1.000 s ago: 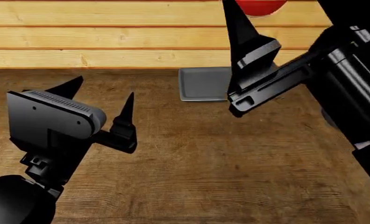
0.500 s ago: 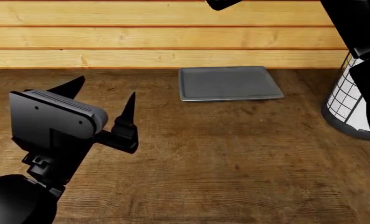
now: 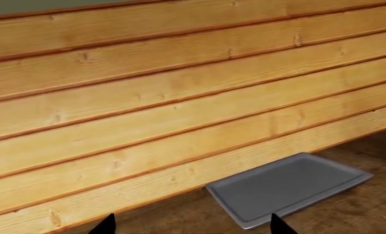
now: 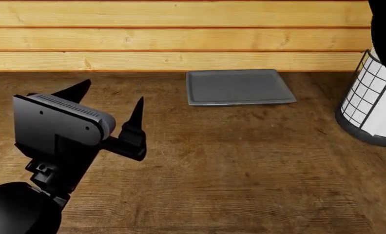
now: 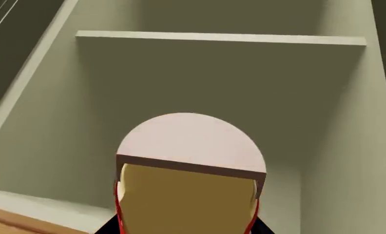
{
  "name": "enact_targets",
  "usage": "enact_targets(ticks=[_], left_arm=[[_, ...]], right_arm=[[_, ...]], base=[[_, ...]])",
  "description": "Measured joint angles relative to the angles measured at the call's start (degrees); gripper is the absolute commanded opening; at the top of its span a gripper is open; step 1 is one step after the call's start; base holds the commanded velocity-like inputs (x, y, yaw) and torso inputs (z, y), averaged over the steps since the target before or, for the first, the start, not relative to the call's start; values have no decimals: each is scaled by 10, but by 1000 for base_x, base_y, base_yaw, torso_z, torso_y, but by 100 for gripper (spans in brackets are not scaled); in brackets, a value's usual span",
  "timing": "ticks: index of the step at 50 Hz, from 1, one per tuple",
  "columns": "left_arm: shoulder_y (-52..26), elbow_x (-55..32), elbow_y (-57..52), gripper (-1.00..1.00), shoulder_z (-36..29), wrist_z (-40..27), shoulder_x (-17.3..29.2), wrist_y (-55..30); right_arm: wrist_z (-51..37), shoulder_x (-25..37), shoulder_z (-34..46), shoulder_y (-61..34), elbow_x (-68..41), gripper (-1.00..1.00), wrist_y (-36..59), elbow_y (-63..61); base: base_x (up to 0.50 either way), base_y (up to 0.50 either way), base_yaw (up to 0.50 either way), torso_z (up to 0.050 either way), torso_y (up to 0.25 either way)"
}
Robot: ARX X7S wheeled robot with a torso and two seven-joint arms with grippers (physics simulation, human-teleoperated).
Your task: Pick the peanut butter and yogurt from the counter and place them in the cabinets closest to them.
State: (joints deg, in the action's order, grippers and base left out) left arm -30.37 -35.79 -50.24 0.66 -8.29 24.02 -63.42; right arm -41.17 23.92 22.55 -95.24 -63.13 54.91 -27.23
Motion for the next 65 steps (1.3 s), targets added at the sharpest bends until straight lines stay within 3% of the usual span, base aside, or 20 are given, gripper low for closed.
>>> enact_targets(ticks=[32,49,65], left_arm=[[15,11,17,100,-26,-3,3,31],[12,8,22,100,-28,-7,6,33],[15,11,33,100,-31,-8,9,45]], right_arm=[[197,-112,99,-169,195,-100,-162,392],[304,-205,147,-325,177,-100,-171,735],[340,-233,180,-381,126,-100,-99,871]], base=[[0,0,0,0,0],[0,0,0,0,0],[0,0,0,0,0]])
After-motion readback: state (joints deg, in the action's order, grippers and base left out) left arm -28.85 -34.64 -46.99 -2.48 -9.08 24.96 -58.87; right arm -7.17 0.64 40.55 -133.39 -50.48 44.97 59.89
